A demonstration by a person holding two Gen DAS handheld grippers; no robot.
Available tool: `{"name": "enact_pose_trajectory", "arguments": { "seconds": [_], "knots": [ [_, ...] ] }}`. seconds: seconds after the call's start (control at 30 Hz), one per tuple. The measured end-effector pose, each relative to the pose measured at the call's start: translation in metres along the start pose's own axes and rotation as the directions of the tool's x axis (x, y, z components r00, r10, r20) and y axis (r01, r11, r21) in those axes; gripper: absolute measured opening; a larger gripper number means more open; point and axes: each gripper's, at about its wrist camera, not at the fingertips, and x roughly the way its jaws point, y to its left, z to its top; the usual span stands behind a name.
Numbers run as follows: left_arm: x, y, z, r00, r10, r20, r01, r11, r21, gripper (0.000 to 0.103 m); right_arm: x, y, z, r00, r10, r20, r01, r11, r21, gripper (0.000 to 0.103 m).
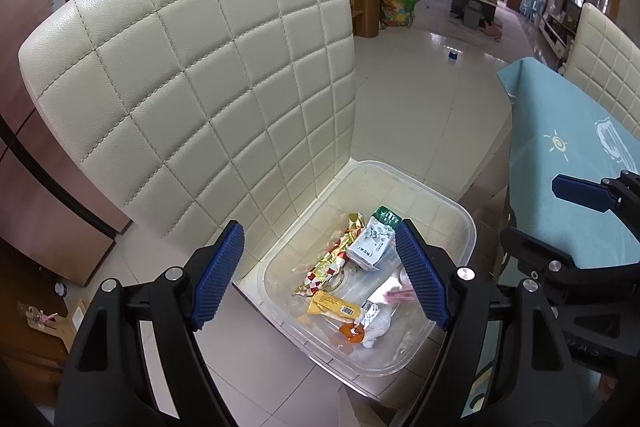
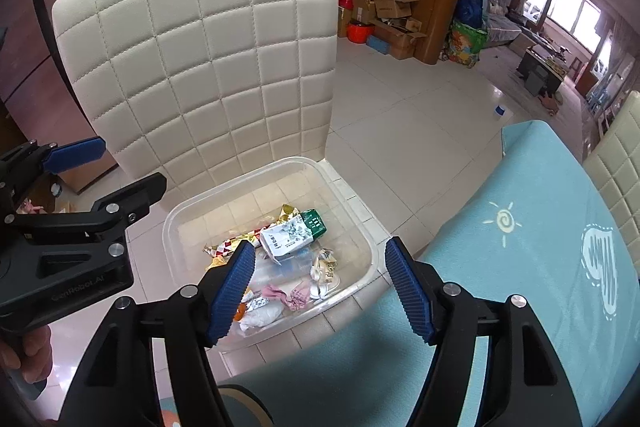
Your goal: Collect trash
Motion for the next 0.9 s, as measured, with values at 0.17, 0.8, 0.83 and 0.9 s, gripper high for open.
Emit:
{"name": "enact_pose_trajectory", "arguments": {
  "seconds": [0.17,0.8,0.83,0.9],
  "knots": [
    [-0.014,-0.007,0.0,1.0,-0.01,0.019,0.01,1.0,0.014,0.078,-0.014,-0.006,-0.003,1.0,-0.006,0.008,0.006,0.999,0.033,0.066],
    [-0.083,-0.048,-0.017,0.997,-0.034,0.069,0.028,0.995,0.091,0.099,-0.113,-0.044,-0.057,0.981,-0.195,0.022,0.184,0.952,0.244,0.082],
    [-0.087,-0.051,-0.018,0.996,-0.047,0.073,0.04,0.994,0.097,0.099,-0.118,-0.047,-0.062,0.978,-0.209,0.02,0.197,0.946,0.259,0.082],
    [-0.098,-0.062,-0.022,0.993,-0.08,0.087,0.068,0.99,0.123,0.099,-0.132,-0.055,-0.077,0.97,-0.243,0.008,0.229,0.926,0.298,0.082]
  ]
}}
